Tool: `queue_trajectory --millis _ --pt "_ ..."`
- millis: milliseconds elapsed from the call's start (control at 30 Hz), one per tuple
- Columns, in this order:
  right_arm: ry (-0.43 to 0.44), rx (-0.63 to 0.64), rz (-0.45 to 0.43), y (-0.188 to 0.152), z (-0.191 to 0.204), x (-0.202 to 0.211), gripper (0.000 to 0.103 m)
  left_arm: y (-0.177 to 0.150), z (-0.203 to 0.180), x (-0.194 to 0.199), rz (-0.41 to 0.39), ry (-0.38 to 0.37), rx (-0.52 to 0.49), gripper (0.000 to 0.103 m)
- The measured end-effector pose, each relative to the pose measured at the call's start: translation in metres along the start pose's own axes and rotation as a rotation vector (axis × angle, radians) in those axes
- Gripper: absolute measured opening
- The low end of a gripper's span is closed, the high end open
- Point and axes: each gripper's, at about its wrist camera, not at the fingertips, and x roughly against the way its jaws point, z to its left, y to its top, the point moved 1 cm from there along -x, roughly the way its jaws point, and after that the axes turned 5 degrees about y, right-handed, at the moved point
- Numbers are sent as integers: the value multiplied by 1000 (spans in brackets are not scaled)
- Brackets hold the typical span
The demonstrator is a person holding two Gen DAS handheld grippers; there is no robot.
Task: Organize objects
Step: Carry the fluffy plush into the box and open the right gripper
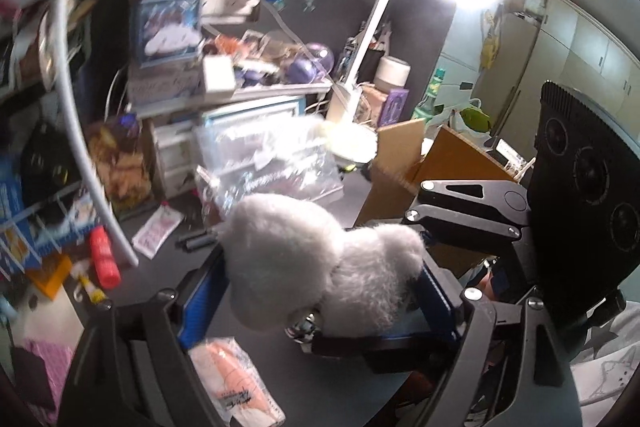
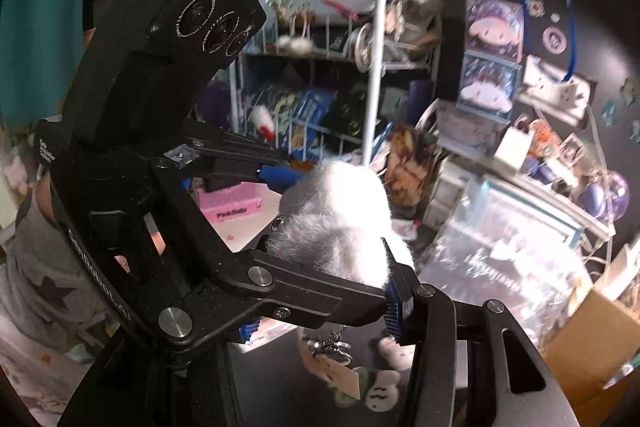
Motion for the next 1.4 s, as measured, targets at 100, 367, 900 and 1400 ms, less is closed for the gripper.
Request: queue_trajectory --millis 100,367,900,1400 --pt "-26 3 -17 9 -7 16 44 17 -13 2 -6 -4 -31 84" --pt "-97 -26 -42 14 -35 57 44 61 -50 -13 25 -47 -112 83" --pt "-216 -153 -4 -23 -96 117 44 100 -124 -85 156 -149 -206 83" --pt "-233 -271 168 -68 -131 119 44 90 -157 -158 330 -208 -225 83"
